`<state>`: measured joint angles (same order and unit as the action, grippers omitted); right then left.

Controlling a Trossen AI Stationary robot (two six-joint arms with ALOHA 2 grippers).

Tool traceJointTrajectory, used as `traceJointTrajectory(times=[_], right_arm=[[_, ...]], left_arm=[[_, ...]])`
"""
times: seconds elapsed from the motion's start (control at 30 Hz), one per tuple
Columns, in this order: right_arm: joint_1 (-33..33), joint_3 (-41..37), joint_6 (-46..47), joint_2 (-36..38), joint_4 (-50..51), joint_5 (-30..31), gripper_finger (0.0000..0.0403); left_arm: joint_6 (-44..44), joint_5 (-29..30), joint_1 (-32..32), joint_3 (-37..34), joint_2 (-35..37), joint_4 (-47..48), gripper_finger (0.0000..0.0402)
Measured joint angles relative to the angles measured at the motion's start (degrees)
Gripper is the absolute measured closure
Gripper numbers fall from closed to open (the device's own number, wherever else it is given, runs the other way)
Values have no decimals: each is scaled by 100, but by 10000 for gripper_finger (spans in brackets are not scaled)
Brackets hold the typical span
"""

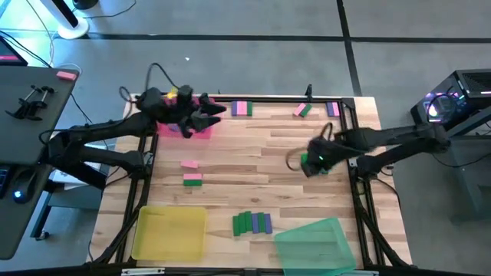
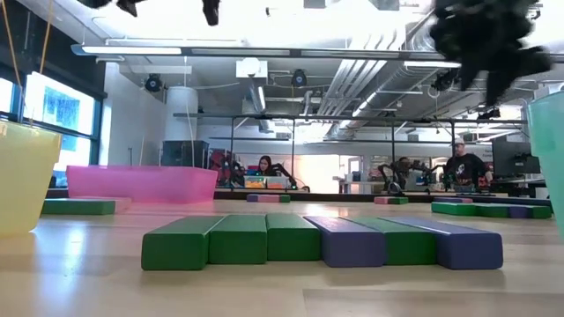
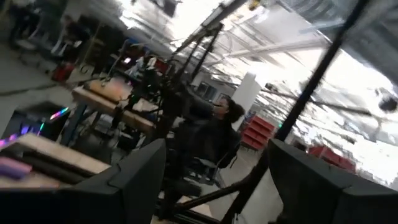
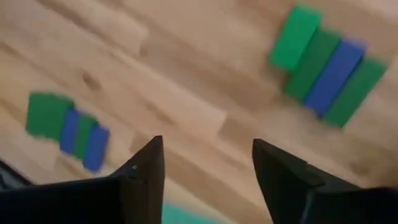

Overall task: Sort blocks
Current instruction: Put the violet block into the pink bin

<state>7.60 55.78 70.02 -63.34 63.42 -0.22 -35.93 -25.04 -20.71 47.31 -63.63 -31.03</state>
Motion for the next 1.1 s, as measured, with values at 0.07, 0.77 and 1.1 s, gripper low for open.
traceJointTrajectory(times=[0.07,0.77,1.1], right_arm=[[383,-214,136,107,-77,-196,255],[137,-1318,-304,111,-649,-492,402],[-1465,-2178,-880,118,-973,322,403]], left_arm=[[-244,79,93,-2,-319,-165,133],[-898,735,956,-2,-2141,-971,133],[-898,666,1147,-2,-2182,-746,133]])
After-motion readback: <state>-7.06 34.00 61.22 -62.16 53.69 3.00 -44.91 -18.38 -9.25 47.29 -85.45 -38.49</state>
